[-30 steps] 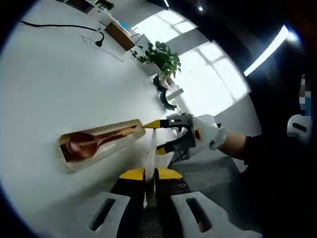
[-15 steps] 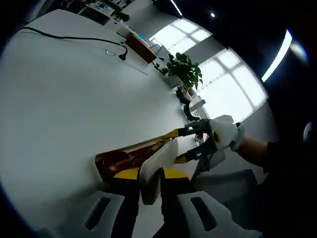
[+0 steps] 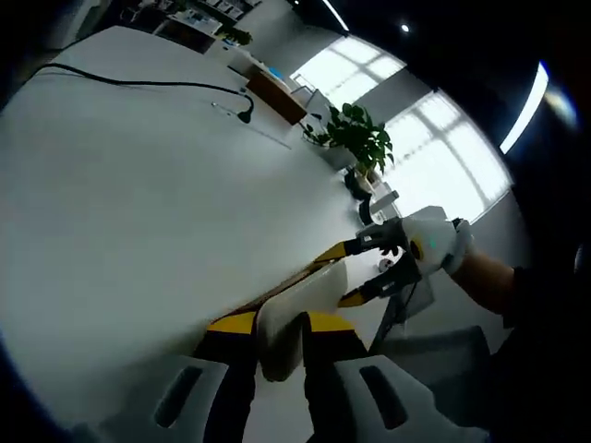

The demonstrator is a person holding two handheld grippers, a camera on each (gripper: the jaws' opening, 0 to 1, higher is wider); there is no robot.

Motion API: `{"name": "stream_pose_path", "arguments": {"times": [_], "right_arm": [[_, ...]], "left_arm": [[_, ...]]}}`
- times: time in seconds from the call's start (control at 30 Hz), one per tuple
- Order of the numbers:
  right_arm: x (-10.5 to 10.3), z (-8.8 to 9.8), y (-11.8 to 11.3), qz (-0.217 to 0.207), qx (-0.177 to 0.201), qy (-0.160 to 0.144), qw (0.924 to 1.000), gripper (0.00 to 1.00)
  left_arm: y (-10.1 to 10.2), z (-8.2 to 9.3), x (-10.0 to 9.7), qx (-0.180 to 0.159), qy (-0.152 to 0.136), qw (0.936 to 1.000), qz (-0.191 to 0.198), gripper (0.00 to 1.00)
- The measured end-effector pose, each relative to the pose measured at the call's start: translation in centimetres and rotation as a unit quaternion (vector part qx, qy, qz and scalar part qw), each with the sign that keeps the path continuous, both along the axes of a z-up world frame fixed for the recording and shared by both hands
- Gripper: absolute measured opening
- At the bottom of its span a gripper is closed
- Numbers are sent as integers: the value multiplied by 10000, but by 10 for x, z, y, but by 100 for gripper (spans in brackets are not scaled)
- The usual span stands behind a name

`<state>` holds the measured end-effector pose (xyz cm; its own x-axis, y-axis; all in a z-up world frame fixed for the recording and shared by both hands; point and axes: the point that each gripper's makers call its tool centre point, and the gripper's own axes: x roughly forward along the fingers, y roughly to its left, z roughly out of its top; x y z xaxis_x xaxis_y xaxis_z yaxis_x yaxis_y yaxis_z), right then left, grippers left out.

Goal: Arrange the utensils inside the cutlery case until each visible utensil rests in its matching compartment.

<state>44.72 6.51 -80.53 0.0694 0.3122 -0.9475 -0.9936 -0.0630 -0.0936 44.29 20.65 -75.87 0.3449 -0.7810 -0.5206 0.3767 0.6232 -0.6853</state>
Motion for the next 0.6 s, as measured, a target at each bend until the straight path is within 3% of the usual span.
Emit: {"name": "stream_pose_path", "arguments": {"times": [0.2, 0.43, 0.6], "right_arm": [[7, 5, 0, 225, -170, 23, 9996, 36], [14, 1, 3, 418, -468, 129, 9979, 34], [13, 0, 2, 446, -548, 178, 9973, 33]], "left_arm": [[1, -4, -1, 74, 39, 9999, 68, 19], [5, -17, -5, 580, -11, 9983, -50, 21], [6, -21, -5, 568, 220, 9981, 10, 21]]}}
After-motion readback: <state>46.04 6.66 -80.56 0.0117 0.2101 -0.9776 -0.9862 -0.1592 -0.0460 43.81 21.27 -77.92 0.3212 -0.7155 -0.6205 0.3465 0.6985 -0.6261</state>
